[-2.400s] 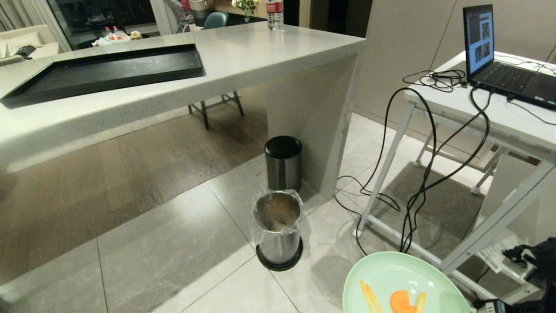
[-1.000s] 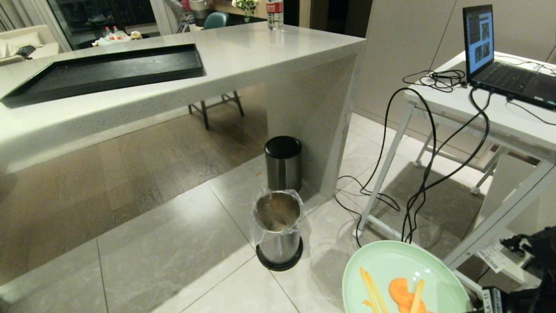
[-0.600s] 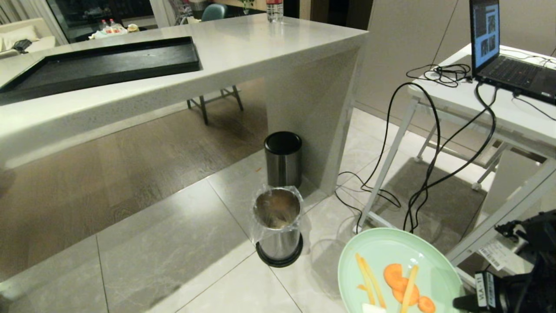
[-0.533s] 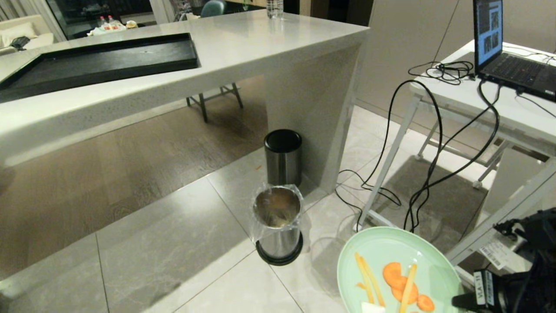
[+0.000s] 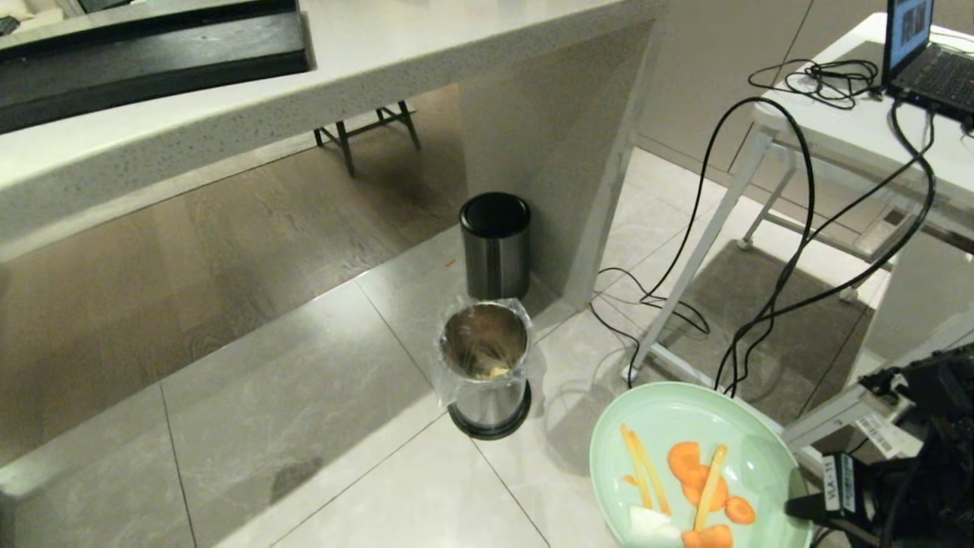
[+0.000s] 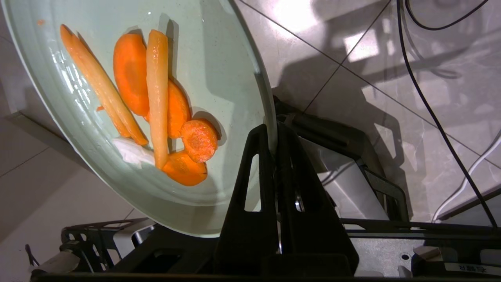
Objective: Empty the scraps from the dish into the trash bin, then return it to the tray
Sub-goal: Move the plate over the trash can
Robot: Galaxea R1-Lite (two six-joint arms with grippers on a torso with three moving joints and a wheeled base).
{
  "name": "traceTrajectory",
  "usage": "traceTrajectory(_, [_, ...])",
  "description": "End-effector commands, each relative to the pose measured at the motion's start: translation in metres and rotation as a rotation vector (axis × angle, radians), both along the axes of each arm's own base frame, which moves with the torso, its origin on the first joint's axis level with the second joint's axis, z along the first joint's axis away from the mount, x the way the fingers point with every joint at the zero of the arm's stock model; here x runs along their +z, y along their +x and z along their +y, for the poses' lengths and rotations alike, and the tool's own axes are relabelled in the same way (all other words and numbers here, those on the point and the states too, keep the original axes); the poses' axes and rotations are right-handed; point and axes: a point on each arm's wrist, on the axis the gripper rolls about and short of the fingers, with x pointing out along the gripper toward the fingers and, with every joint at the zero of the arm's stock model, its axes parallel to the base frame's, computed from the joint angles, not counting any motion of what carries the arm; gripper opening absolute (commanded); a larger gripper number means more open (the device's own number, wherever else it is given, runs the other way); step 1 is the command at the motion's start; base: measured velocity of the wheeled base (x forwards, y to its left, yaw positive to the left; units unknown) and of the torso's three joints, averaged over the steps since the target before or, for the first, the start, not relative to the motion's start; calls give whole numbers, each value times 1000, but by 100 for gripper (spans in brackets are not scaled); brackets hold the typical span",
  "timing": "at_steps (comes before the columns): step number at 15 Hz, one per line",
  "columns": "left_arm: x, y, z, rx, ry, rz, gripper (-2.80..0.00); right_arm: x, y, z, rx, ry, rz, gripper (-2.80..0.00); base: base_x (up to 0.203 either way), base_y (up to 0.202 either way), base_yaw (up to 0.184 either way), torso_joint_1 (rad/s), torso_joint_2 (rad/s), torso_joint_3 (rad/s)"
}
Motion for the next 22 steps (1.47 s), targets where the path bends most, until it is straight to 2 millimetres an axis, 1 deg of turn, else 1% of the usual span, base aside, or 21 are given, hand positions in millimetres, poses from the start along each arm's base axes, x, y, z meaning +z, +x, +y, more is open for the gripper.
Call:
traceTrajectory(1, [0,0,0,1,-1,0,-280,2,2,0,-10,-1,-4,-280,0,0,0,5,7,-203])
traceTrajectory(8, [0,0,0,1,0,0,-280,9,7,0,-24,-7,-29,-280,0,0,0,4,2,-196])
traceTrajectory(22, [0,0,0,1,0,0,-280,11,5,-4,-50,-19,-38,-280,0,0,0,3,2,-197])
